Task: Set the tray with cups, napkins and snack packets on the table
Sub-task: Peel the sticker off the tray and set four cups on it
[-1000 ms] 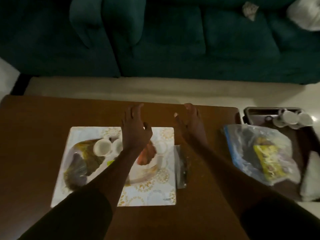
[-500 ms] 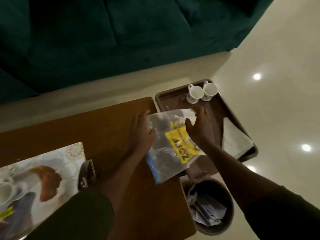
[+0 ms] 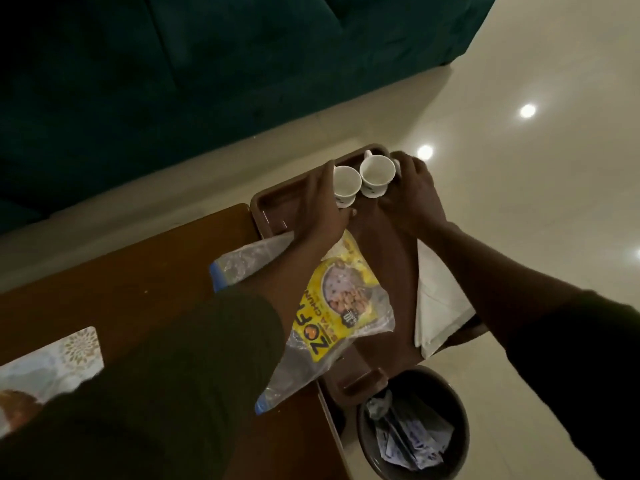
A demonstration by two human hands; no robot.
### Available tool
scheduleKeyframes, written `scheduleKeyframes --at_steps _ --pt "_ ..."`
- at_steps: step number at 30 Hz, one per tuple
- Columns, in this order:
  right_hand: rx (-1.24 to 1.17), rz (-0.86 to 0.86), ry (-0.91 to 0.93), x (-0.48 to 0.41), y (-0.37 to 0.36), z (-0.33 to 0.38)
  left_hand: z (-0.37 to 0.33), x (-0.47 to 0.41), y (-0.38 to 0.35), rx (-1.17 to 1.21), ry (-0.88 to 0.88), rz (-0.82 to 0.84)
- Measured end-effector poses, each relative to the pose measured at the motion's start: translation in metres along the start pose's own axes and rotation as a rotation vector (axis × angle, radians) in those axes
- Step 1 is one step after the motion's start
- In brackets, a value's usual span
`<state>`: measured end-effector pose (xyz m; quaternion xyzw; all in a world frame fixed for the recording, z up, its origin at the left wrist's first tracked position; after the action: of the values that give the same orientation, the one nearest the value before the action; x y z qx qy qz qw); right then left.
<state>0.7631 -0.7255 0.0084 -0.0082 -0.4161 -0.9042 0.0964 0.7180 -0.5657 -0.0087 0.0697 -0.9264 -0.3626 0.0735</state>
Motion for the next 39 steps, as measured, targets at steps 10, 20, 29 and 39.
scheduleKeyframes --at_steps 10,20,29,39 --pt "0.203 0.107 0.082 -0.04 -0.035 -0.008 0.003 -0.03 -0.032 -0.172 0.008 0.099" --pt "0.207 0.071 -0.006 -0.001 -0.026 -0.014 -0.001 -0.008 -0.019 -0.204 -0.069 -0.019" --pt "0.199 -0.035 0.11 0.043 -0.026 0.109 0.026 0.077 0.097 -0.11 -0.083 -0.315" --pt "0.024 0.161 0.192 0.169 -0.183 0.296 0.16 0.249 0.267 -0.112 0.139 -0.506"
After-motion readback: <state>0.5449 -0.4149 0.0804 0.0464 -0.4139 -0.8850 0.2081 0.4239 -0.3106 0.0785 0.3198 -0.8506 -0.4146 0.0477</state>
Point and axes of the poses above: each hand's wrist, its own x-axis away from the middle knuckle, its own y-axis out of the back of the hand, z = x × y, the point moved 5 cm from there along -x, towards the middle knuckle, and after that the axes turned 2 degrees about -y, right-handed, at the moved point
